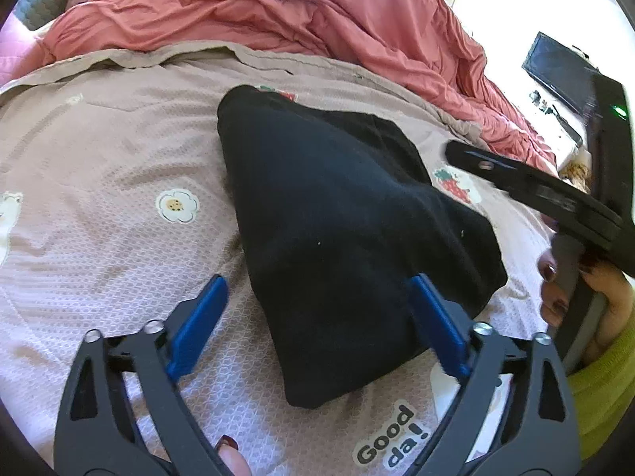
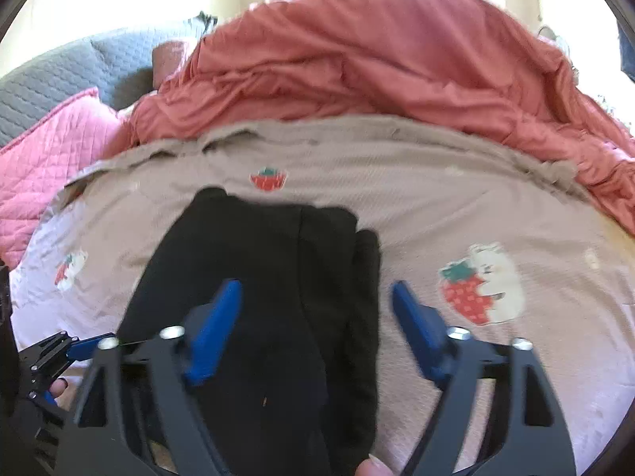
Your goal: Fold small clothes
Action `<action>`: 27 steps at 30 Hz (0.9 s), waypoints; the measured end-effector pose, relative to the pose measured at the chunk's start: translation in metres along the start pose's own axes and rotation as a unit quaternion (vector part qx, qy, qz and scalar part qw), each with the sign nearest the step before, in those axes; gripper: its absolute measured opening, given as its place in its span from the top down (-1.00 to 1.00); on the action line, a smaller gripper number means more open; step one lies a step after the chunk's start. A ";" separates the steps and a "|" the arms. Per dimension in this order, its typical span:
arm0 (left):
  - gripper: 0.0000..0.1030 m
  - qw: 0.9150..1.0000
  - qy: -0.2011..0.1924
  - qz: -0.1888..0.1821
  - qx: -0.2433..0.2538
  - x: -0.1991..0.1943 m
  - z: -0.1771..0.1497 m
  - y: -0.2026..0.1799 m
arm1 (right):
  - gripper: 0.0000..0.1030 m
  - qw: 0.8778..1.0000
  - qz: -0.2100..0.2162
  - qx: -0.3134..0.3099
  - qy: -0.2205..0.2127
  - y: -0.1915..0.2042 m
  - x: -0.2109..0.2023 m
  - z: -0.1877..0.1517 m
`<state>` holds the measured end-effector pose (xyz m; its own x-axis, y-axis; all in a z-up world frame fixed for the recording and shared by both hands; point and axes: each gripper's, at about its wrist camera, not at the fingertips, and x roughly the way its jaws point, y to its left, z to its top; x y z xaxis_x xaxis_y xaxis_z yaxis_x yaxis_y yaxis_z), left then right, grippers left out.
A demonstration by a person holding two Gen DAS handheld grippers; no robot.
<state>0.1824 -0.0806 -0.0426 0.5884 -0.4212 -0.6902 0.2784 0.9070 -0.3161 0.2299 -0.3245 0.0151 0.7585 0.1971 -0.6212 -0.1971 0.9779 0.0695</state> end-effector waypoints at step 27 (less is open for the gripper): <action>-0.81 0.996 -0.049 0.069 -0.011 -0.087 -0.057 -0.008 | -0.91 1.000 0.001 0.028 -0.012 0.013 -0.099 -0.095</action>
<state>0.0860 -0.0512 -0.0173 0.6911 -0.2901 -0.6620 0.1734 0.9557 -0.2377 0.0938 -0.3375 0.0034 0.7734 0.1993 -0.6018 -0.1631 0.9799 0.1149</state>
